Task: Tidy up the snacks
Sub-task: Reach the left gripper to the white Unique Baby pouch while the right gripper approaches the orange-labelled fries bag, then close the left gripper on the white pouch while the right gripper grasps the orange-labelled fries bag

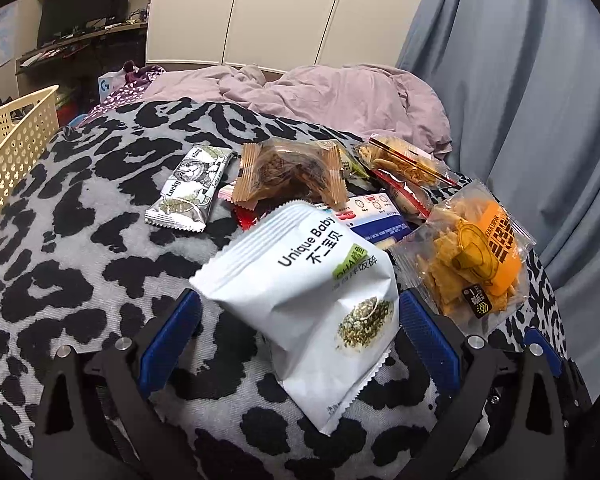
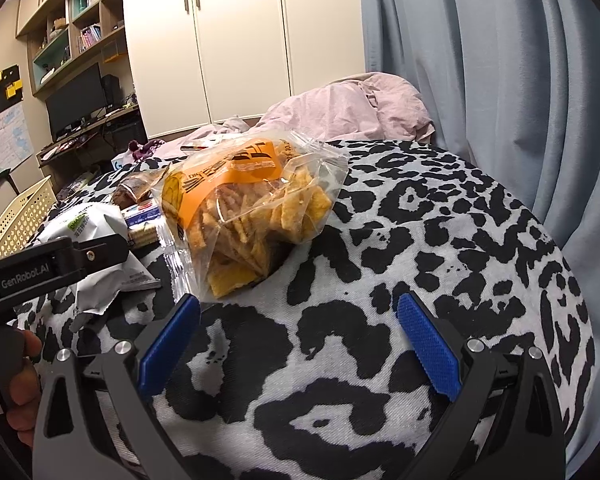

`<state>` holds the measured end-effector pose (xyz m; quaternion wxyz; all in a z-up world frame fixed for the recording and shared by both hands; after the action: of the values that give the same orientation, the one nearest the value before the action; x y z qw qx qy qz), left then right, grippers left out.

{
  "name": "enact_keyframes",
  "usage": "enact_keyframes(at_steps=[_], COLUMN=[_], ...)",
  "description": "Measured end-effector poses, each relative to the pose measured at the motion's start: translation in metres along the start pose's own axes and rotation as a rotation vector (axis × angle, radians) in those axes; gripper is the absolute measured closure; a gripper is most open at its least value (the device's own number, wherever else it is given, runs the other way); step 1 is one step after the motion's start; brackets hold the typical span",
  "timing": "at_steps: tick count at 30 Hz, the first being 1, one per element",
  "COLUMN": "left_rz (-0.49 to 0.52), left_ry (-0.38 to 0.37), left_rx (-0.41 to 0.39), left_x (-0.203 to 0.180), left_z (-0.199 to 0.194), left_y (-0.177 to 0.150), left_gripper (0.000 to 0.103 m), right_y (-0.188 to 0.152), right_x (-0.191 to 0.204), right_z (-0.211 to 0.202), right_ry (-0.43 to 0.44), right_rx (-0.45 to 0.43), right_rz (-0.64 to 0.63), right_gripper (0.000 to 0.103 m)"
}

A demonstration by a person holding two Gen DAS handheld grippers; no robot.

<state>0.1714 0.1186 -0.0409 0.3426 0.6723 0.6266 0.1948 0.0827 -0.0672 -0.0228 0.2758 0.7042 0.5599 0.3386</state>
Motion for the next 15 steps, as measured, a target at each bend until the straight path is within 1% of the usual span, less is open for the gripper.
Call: enact_keyframes(at_steps=[7,9,11,13,15], left_rz=[0.004,0.006,0.014,0.016,0.024], left_ry=[-0.031,-0.046,-0.068,-0.106,-0.119], left_rx=[-0.012,-0.018,-0.024,-0.024,-0.026], left_x=[0.000,0.000,-0.002,-0.006,-0.008], left_z=[0.003,0.003,0.002,0.002,0.001], left_y=[0.002,0.002,0.003,0.003,0.003], left_gripper=[0.003,0.010,0.020,0.027,0.031], right_y=[0.006,0.011,0.016,0.022,0.029], right_x=[0.001,0.000,0.000,0.001,0.004], right_z=[-0.004,-0.007,-0.009,-0.009,-0.006], right_ry=[0.012,0.029,0.059,0.083,0.100], right_rx=[-0.017,-0.027,-0.027,-0.025,-0.021], right_rz=[-0.012,-0.011,-0.008,-0.014,-0.025], right_gripper=[0.005,0.005,0.005,0.005,0.005])
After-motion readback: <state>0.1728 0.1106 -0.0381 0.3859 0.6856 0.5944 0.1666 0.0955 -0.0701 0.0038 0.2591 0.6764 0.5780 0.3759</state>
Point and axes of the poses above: each gripper's, at about its wrist camera, not at the fingertips, and z roughly the way its jaws point, x to its left, y to its top, the point moved 7 cm from there along z, roughly the way its jaws point, and after that the axes turned 7 degrees about z, right-handed, at the moved point
